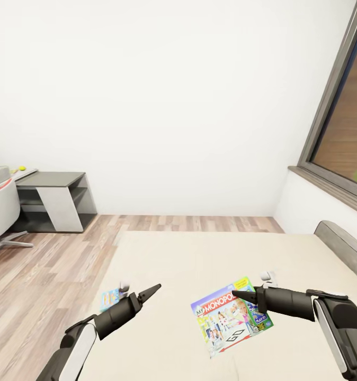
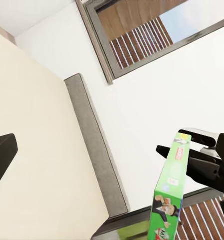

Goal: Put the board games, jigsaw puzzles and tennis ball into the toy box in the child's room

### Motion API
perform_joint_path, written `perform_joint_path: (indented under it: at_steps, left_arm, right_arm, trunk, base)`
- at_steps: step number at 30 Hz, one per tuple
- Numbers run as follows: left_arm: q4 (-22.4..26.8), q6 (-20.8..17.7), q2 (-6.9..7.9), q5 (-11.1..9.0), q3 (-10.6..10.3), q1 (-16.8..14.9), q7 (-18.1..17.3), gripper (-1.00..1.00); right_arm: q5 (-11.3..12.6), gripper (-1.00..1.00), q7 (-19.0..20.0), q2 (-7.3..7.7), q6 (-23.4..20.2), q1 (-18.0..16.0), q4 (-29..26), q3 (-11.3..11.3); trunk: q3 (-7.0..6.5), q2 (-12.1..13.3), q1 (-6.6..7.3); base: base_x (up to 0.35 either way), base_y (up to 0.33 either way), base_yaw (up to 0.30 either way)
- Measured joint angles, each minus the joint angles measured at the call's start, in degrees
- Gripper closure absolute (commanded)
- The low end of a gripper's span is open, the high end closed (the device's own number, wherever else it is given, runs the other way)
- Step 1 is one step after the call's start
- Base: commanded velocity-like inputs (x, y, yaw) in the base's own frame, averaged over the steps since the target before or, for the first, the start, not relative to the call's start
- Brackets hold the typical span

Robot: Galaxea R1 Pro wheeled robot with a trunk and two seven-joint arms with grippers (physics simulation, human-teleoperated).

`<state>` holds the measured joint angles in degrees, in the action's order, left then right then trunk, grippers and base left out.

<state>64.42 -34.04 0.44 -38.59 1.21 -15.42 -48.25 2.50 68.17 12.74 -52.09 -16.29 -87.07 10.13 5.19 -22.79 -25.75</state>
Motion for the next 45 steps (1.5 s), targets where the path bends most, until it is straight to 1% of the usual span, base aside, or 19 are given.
perform_joint_path:
  at_steps: [45]
  left_arm:
    - [0.02, 0.01, -0.01, 0.13, -0.08, 0.00, 0.00, -1.00]
  right_arm:
    - [0.14, 1.00, 0.26, 0.05, 0.06, 0.05, 0.00, 0.12]
  trunk:
    - [0.00, 0.00, 0.00]
  base:
    - [0.000, 0.263, 0.000]
